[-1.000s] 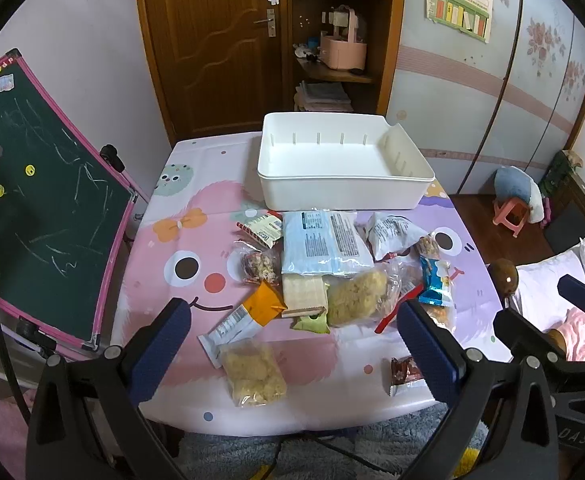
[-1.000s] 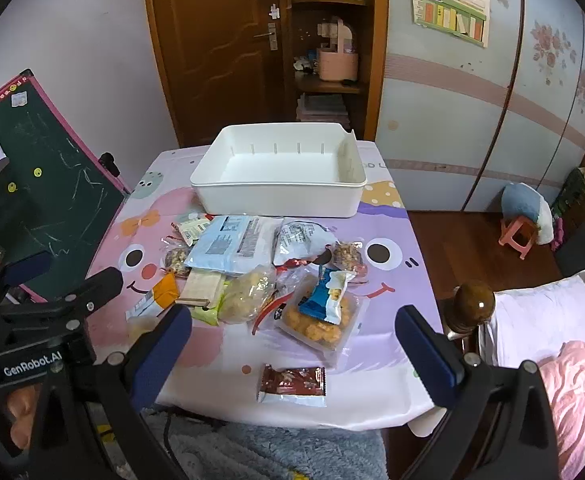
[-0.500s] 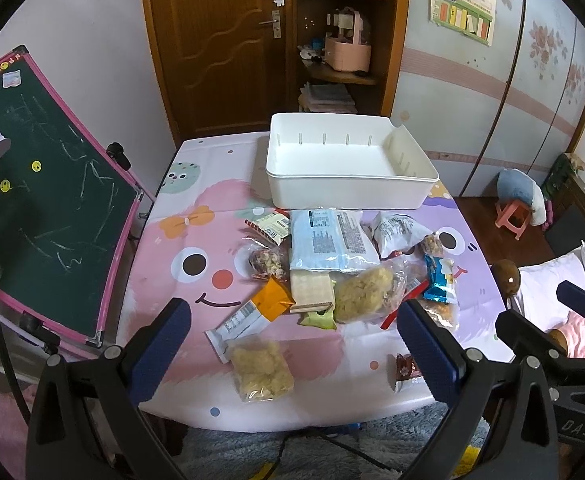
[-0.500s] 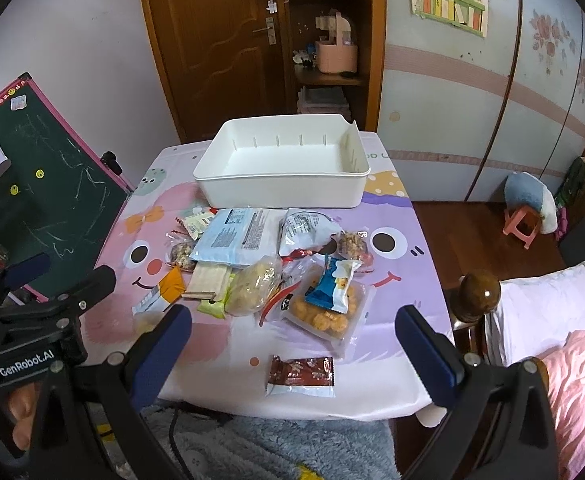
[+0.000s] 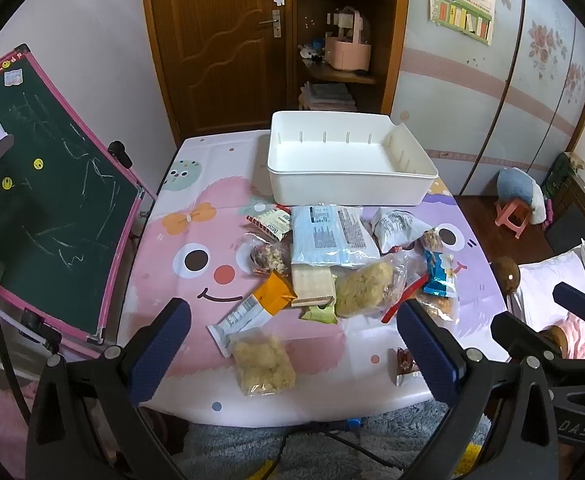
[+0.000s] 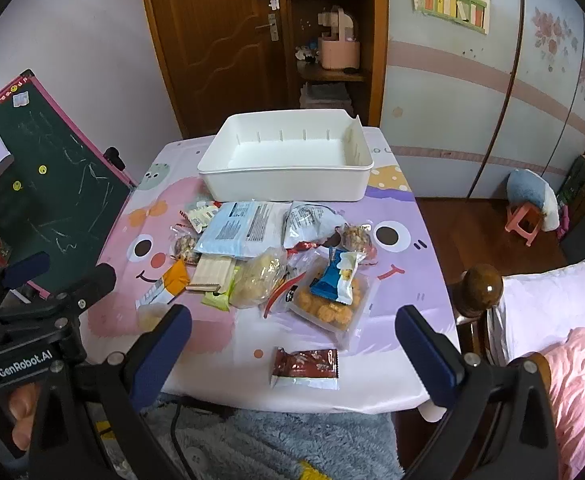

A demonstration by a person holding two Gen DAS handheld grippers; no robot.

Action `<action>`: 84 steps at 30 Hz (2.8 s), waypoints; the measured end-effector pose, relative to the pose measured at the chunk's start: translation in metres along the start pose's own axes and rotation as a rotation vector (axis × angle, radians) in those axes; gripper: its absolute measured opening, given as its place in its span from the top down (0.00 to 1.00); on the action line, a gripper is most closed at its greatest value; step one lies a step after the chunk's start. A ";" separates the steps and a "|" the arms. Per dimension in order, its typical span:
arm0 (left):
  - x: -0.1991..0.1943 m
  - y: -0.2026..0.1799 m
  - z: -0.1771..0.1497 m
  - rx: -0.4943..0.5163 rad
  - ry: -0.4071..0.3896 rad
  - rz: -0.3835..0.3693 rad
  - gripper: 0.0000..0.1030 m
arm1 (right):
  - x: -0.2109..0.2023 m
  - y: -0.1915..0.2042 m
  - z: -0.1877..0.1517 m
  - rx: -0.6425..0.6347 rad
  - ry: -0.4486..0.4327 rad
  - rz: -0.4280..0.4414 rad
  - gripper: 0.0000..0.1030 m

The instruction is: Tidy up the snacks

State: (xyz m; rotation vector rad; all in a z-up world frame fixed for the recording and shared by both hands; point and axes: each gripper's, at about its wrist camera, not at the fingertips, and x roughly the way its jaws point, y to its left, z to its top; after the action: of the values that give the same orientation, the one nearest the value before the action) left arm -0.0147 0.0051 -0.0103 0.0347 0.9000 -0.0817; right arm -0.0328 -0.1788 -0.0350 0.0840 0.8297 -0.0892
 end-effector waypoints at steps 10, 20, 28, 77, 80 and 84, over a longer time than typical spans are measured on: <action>0.008 0.005 -0.005 0.001 0.057 -0.013 0.01 | 0.011 -0.005 0.005 -0.004 0.027 0.000 0.01; 0.030 0.013 -0.004 -0.015 0.056 0.031 0.05 | 0.030 -0.012 0.005 -0.023 0.055 -0.040 0.01; 0.066 0.030 -0.009 -0.006 0.156 -0.056 0.05 | 0.071 -0.018 -0.004 -0.060 0.144 -0.073 0.01; 0.181 0.029 -0.055 0.035 0.388 -0.093 0.59 | 0.153 -0.019 -0.047 -0.046 0.380 0.238 0.72; 0.167 0.015 -0.041 0.084 0.327 -0.086 0.59 | 0.138 -0.023 -0.036 -0.039 0.329 0.273 0.71; 0.144 0.005 -0.019 0.135 0.247 -0.092 0.59 | 0.113 -0.023 -0.009 -0.058 0.228 0.296 0.71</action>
State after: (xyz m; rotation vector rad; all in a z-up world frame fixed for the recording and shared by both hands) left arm 0.0598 0.0027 -0.1351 0.1314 1.1422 -0.2276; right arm 0.0341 -0.2063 -0.1250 0.1642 1.0384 0.2272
